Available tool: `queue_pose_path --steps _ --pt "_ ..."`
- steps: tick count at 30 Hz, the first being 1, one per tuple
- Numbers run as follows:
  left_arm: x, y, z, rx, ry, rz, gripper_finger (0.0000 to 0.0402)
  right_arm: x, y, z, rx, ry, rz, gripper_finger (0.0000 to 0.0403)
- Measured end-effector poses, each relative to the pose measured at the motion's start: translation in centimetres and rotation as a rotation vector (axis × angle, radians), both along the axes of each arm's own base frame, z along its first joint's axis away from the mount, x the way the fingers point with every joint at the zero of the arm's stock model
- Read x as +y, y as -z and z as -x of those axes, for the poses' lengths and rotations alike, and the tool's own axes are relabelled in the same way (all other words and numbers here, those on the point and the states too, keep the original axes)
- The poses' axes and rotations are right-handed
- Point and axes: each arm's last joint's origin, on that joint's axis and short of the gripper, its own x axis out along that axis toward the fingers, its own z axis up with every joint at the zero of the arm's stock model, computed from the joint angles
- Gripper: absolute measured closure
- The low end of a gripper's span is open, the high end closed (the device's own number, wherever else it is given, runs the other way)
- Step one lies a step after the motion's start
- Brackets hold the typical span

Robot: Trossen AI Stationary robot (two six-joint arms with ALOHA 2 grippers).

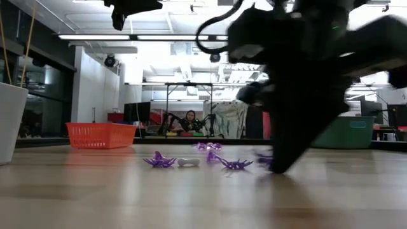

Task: Sort Halloween decoration
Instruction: Adjust the violet spider toy, then put the white bone toy into the orange bin

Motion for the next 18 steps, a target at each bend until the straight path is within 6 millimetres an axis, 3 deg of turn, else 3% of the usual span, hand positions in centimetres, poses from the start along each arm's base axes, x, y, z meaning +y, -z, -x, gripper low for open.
queue_pose_path --steps 4,11,18 --pt "0.0 0.0 0.0 -0.002 0.0 0.001 0.0326 -0.4 -0.6 1.6 0.06 -0.002 0.019 0.0403" --pt "0.0 0.0 0.0 -0.002 0.0 0.002 0.0326 -1.5 -2.7 4.1 0.003 0.068 -0.019 0.0403" --pt "0.0 0.0 0.0 -0.003 0.0 0.003 0.0326 -3.4 -4.7 8.3 -0.09 0.258 -0.036 0.0403"
